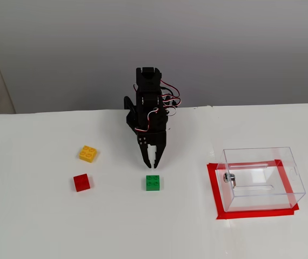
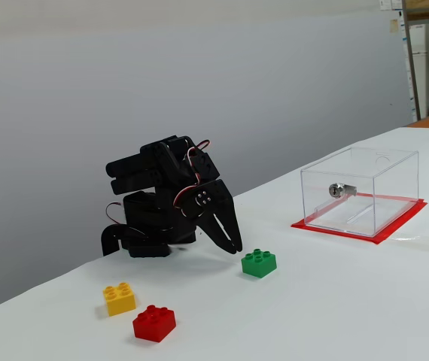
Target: Pick the green lego brick and place it into the transparent box
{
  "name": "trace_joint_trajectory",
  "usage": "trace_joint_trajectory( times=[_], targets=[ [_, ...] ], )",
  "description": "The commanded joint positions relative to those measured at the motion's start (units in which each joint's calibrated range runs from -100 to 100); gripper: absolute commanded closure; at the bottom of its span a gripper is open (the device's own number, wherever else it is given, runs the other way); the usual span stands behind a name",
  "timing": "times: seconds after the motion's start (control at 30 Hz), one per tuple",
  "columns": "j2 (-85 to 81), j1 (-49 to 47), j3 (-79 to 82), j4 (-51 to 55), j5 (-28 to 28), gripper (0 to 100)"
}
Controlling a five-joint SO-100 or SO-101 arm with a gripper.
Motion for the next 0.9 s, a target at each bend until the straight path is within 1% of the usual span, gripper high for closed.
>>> trace_joint_trajectory(
  times=[0.0, 0.87],
  targets=[
    [-0.51, -0.13, -1.04, 0.20, -0.13, 96],
    [-0.51, -0.20, -1.04, 0.20, -0.02, 96]
  ],
)
